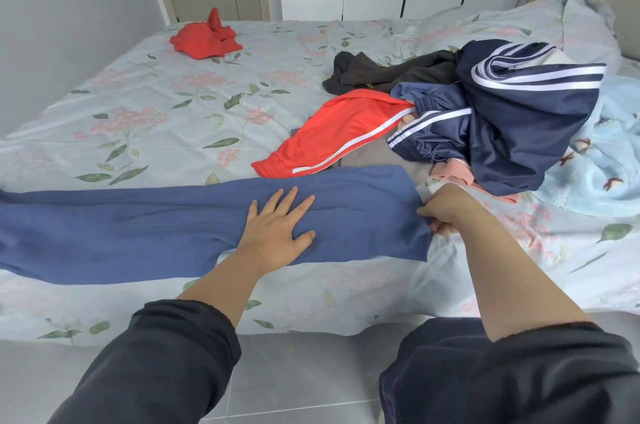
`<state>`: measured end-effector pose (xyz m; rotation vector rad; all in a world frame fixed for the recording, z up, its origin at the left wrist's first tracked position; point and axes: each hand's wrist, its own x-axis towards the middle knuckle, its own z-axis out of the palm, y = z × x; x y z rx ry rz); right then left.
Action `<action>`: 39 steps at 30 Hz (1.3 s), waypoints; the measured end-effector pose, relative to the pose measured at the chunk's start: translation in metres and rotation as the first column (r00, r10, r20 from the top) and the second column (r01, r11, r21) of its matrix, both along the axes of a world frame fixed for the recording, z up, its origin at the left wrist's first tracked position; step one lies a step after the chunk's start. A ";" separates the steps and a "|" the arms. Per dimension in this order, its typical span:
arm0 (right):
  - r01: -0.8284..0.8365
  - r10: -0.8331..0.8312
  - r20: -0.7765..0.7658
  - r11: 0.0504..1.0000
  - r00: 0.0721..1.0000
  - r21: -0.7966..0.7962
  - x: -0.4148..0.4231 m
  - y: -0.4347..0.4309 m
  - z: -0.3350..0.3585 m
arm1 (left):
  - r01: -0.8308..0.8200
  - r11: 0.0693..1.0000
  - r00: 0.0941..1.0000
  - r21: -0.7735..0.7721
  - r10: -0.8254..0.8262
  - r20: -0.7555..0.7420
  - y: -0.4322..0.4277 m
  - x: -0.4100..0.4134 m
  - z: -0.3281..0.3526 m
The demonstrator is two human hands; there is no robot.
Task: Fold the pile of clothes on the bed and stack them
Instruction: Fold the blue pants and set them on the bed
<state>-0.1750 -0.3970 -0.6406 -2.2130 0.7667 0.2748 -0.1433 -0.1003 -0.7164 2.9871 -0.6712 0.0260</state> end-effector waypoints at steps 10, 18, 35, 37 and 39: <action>0.057 -0.132 0.258 0.959 0.957 0.278 0.012 0.015 -0.007 | 0.022 0.997 0.999 0.076 -0.020 -0.037 -0.003 -0.001 0.012; 0.235 -0.163 0.525 0.969 0.835 -0.073 0.013 -0.010 0.001 | 0.129 0.991 0.986 -0.042 -0.133 -0.102 -0.045 -0.004 0.040; -0.150 0.456 0.323 0.739 0.830 -0.657 0.042 0.031 -0.017 | 0.172 0.985 0.983 0.028 -0.170 -0.064 -0.045 -0.010 0.011; -0.206 0.459 0.216 0.706 0.862 -0.678 0.050 0.026 -0.018 | 0.164 0.986 0.986 0.027 -0.163 -0.023 -0.046 -0.011 0.006; -0.185 0.431 0.207 0.706 0.879 -0.683 0.056 0.024 -0.018 | 0.158 0.987 0.987 0.020 -0.157 -0.008 -0.046 -0.012 0.002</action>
